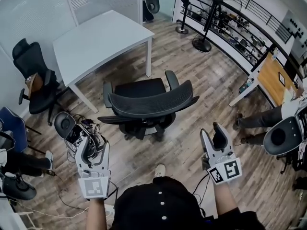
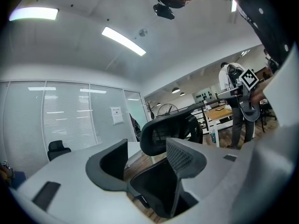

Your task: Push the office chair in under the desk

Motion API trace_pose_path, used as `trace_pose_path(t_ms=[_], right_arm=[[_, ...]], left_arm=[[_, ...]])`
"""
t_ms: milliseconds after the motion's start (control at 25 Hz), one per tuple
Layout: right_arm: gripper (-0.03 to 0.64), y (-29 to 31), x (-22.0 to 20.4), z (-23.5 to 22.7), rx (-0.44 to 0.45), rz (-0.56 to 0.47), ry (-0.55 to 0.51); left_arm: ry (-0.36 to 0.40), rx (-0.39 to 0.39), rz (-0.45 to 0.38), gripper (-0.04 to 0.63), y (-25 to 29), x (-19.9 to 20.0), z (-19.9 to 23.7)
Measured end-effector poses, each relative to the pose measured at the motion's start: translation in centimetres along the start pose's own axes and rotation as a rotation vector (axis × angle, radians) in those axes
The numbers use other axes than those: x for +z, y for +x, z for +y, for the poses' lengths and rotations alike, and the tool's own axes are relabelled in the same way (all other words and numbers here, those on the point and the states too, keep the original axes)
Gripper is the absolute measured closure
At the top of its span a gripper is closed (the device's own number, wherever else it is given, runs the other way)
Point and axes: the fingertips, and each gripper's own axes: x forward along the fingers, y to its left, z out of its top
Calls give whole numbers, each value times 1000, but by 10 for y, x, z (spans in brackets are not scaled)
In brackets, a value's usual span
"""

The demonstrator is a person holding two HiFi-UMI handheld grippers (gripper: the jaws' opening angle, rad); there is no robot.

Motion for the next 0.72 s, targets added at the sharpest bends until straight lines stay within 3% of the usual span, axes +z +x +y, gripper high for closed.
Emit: trace_pose_path(t_ms=[720], right_arm=[[374,34,-15,-47,106,54,-11]], left_arm=[[27,-18,70,301,42,-8,-24]])
